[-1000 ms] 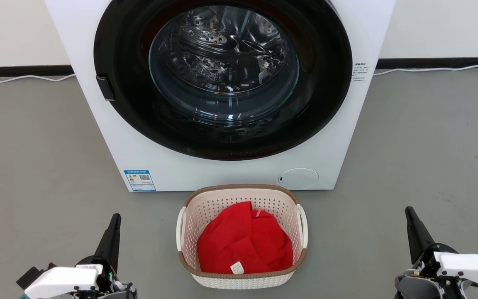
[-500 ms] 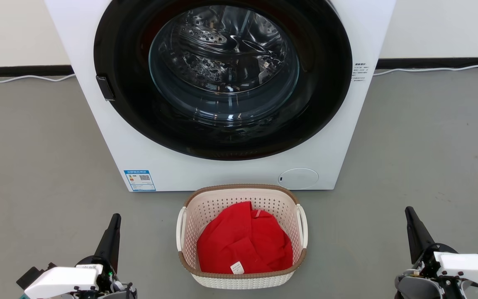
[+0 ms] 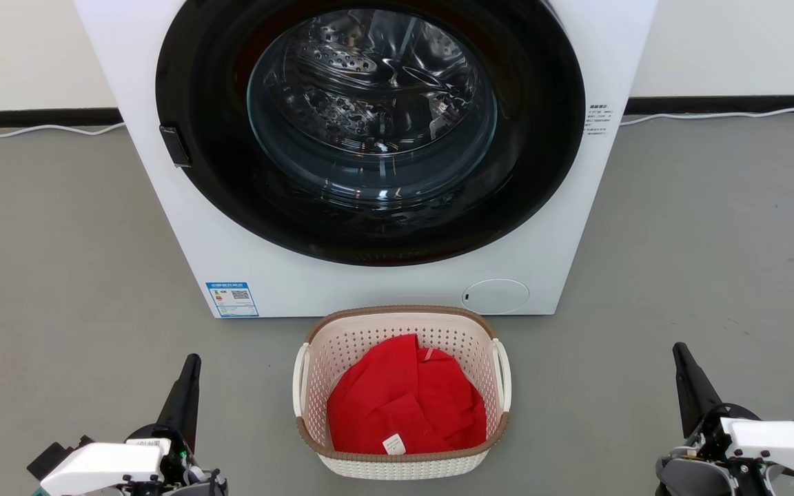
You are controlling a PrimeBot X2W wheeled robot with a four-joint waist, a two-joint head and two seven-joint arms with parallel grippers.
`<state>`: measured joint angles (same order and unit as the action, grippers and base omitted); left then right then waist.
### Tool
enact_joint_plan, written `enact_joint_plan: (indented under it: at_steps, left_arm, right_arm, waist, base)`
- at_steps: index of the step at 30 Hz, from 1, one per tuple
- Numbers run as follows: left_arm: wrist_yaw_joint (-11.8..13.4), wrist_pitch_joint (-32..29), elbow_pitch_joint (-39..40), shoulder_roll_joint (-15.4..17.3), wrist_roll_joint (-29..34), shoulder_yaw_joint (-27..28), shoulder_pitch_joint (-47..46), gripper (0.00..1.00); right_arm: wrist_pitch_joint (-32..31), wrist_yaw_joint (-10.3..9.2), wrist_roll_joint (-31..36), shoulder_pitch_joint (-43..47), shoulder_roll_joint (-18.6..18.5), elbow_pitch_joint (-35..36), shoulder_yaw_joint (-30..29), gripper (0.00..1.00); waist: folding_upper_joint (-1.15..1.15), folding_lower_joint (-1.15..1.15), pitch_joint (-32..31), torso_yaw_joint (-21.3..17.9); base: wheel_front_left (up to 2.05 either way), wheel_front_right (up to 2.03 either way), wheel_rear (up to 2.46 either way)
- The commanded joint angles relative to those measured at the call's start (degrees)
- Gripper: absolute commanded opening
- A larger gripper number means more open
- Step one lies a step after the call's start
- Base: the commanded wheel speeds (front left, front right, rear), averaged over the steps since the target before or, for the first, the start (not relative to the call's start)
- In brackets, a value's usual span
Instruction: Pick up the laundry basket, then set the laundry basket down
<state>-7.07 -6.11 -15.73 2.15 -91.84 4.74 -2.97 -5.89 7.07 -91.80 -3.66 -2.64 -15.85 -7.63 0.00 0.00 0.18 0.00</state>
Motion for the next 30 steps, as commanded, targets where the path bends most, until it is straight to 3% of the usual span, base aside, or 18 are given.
enact_joint_plan:
  at_steps: [1,30]
  left_arm:
    - [-0.42,-0.37,1.68,0.73,-0.33,1.77,-3.22,0.00]
    - [-0.42,-0.37,1.68,0.73,-0.33,1.77,-3.22,0.00]
  right_arm:
    - [-0.64,0.42,-0.32,-2.53,-0.24,1.82,1.06,0.00]
    - [-0.64,0.42,-0.32,-2.53,-0.24,1.82,1.05,0.00]
  waist:
    - [0.00,0.00,0.00,0.00]
    - [0.00,0.00,0.00,0.00]
  base:
    - [0.00,0.00,0.00]
    - [0.00,0.00,0.00]
